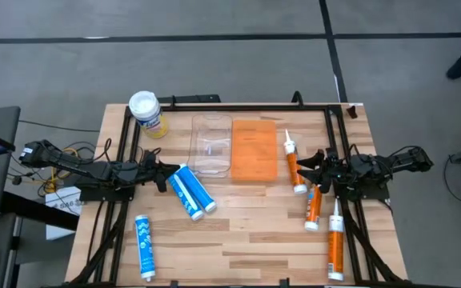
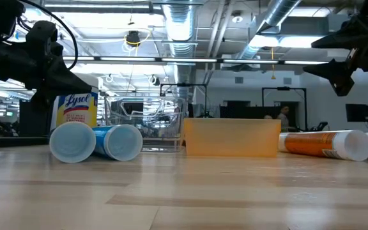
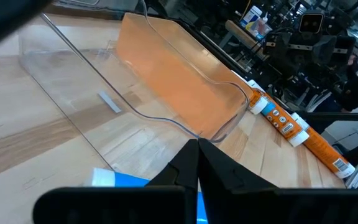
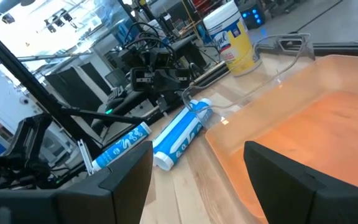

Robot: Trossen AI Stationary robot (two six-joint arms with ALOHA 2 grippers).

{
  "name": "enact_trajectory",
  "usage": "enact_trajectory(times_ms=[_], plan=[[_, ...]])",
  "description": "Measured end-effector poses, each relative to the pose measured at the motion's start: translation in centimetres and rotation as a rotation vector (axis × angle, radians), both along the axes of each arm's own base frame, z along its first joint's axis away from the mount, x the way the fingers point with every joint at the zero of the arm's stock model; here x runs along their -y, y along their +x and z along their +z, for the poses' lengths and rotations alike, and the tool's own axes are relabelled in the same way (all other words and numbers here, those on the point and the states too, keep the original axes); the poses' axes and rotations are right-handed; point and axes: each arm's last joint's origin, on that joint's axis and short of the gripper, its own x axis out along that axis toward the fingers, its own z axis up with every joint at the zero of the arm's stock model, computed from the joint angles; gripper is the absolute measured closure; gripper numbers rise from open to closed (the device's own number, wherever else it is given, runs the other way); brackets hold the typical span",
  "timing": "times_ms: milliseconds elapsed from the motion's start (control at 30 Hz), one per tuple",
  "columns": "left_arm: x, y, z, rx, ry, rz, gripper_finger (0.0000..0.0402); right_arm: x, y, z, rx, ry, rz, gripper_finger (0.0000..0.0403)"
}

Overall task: Pick & place silicon tubes, Sealant and Lysol wipes
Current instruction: Put the top orange sealant into the orange bin

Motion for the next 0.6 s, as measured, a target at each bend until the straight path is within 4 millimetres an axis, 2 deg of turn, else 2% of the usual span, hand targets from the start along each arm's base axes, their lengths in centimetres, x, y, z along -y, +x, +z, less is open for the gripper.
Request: enact_trajectory(times_ms=[400,467,600], plan=[[0.0,0.0,0.0,0.001,-0.003,0.001,0.0401,0.0,0.0,0.4,0.044,0.011,-0.001,0.0159],[0.0,0.0,0.0,0.001,-0.003,0.001,0.0401,0.0,0.0,1.1,0.108,0.014,0.011,0.0159],[0.0,0.0,0.0,0.001,-0.003,0.001,0.0401,-0.2,-0.4,3.2,0.247,-0.095,0.085,0.0159]])
